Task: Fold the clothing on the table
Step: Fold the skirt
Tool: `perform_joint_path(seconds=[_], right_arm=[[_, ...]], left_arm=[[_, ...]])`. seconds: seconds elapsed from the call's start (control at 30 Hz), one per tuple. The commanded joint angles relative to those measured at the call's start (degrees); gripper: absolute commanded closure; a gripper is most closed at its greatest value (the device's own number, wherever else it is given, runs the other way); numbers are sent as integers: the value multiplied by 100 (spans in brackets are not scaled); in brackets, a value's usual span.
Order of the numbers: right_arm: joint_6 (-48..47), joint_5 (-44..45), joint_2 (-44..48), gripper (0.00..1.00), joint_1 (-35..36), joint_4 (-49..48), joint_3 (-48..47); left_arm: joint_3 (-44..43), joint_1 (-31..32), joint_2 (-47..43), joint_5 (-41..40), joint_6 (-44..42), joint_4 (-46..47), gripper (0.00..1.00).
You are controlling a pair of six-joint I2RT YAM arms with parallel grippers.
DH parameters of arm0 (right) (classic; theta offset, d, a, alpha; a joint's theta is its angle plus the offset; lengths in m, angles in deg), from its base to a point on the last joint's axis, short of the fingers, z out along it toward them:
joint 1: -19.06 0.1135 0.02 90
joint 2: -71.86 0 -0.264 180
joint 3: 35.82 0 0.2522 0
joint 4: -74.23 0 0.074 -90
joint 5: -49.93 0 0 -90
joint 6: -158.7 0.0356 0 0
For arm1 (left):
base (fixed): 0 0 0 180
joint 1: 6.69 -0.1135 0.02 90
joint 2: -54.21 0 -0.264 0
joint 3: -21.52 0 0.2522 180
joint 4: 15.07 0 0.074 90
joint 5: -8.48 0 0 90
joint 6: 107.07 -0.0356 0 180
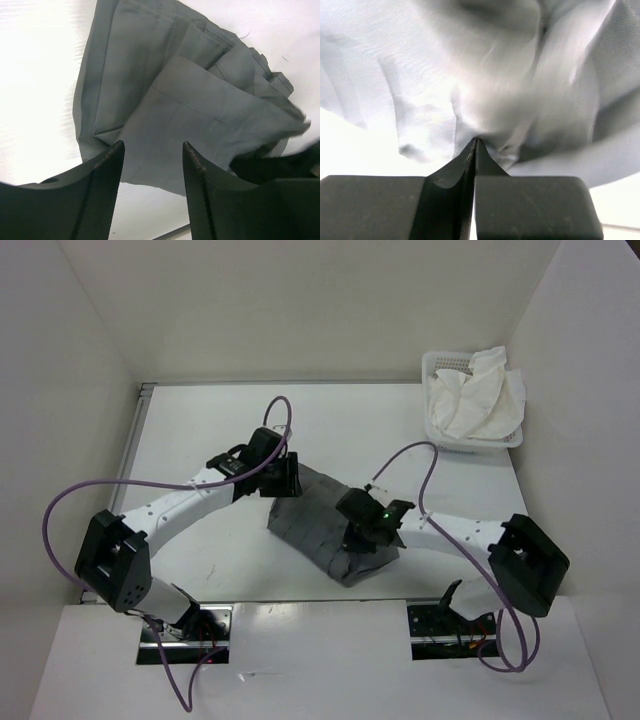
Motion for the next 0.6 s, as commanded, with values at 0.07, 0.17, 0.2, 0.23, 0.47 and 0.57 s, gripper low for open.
perform_joint_path(seconds=[0.07,0.17,0.2,0.23,0.47,0.57], right_arm=[[-271,1010,1203,99,26,1280,-1382],[-334,711,1713,98,-448,1341,-1314],[-256,711,1862,98,-449,1342,-1226],[-176,711,2037,98,-449,1394,-1129],[632,1071,4530,98,-642,1956,-355],[633,1071,5395,99,-976,2317,-355]], left_arm=[[-17,-5,-404,-9,16,108,42],[35,-5,-457,218,16,169,41],[35,-5,-527,377,-36,231,41],[114,-5,-527,561,-37,362,41],[395,434,288,1951,-581,626,90],[396,487,982,1951,-582,810,100]])
